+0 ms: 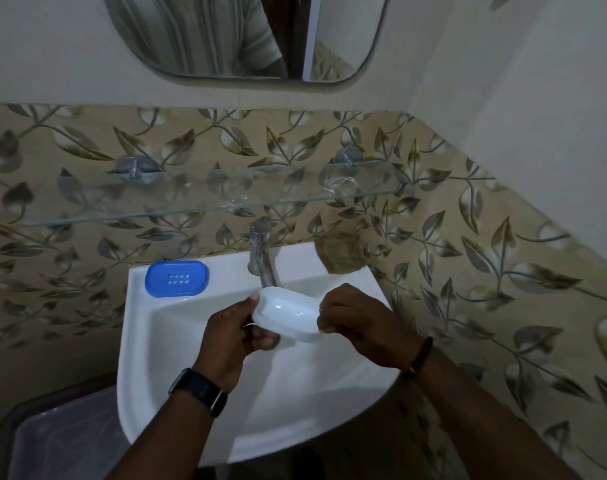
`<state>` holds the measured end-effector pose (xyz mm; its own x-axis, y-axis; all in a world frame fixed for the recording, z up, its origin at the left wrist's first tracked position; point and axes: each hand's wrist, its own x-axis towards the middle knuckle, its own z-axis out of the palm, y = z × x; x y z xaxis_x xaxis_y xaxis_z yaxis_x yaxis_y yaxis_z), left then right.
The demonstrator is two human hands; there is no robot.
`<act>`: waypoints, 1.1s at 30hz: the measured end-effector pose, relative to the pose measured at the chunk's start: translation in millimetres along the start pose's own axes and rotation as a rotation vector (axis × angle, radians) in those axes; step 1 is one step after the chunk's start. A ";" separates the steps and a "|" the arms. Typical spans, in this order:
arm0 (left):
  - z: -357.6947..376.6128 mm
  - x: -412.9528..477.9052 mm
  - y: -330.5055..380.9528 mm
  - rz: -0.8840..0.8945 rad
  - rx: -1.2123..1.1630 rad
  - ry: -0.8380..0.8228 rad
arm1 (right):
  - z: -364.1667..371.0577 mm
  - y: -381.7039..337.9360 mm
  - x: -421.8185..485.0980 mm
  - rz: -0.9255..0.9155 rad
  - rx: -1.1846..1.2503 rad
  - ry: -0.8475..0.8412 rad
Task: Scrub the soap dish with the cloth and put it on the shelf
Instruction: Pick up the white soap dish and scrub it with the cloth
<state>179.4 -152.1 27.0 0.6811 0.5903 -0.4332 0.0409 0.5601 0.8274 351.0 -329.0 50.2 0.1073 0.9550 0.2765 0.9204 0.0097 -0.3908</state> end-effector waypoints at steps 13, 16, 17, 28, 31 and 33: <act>20.2 14.9 -28.2 0.069 -0.190 0.057 | 10.2 112.0 58.4 0.389 -0.080 0.362; 22.1 16.1 -33.3 0.077 -0.167 0.112 | 30.0 160.9 72.9 0.426 -0.142 0.204; 22.0 15.9 -35.2 0.072 -0.155 0.124 | 39.4 175.4 74.5 0.464 -0.174 0.079; 27.8 8.3 -49.4 0.053 -0.180 0.207 | 80.9 201.9 62.6 0.431 -0.406 0.159; 27.0 5.2 -48.9 0.059 -0.183 0.214 | 77.5 188.1 67.1 0.649 -0.156 0.231; 22.8 3.2 -47.4 0.079 -0.173 0.226 | 67.8 168.9 72.7 0.793 0.128 0.371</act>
<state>196.3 -190.0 -5.5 0.4964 0.7399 -0.4541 -0.1442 0.5861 0.7973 488.8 -237.8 -55.3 0.8314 0.5376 0.1403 0.4765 -0.5600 -0.6778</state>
